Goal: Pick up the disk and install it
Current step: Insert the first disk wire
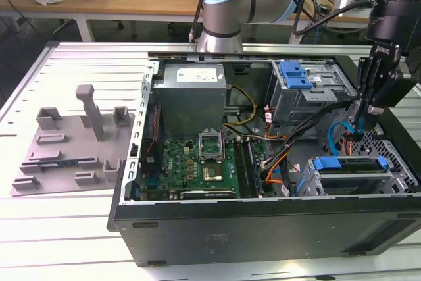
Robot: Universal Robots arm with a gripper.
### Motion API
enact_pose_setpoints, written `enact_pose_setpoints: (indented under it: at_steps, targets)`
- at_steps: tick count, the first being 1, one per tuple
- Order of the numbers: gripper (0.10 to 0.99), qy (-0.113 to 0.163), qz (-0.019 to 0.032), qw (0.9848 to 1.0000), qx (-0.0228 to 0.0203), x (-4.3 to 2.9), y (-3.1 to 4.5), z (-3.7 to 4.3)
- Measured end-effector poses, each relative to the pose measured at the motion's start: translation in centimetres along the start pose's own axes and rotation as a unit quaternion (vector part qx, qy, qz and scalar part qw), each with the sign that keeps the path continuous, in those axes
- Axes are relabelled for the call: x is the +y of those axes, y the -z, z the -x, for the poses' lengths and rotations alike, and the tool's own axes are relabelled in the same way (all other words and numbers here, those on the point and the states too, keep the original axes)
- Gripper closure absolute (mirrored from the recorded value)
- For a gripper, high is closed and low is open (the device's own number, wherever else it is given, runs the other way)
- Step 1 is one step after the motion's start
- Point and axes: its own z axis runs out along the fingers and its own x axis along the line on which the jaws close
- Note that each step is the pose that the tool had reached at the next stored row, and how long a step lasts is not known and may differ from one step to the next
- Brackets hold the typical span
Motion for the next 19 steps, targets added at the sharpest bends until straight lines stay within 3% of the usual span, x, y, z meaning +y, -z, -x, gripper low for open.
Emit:
enact_pose_setpoints:
  at_steps: [2,5,9,12,13,16,19]
  targets:
    - [0.918,0.0,-0.0002,1.0,0.0005,0.02,-0.04,0.01]
    - [0.918,0.0,-0.0005,1.0,0.0019,0.04,-0.09,0.02]
    - [0.918,0.0,-0.0001,1.0,0.0005,0.03,-0.14,0.0]
    - [0.918,0.0,0.0006,1.0,-0.0072,0.03,-0.16,-0.18]
    - [0.918,0.0,0.0014,0.9998,-0.0195,0.03,-0.07,-0.61]
    - [0.918,-0.003,-0.005,0.9997,-0.0218,0.26,0.03,-2.04]
    - [0.918,-0.001,-0.0086,0.9996,-0.0256,0.27,-0.27,-2.76]
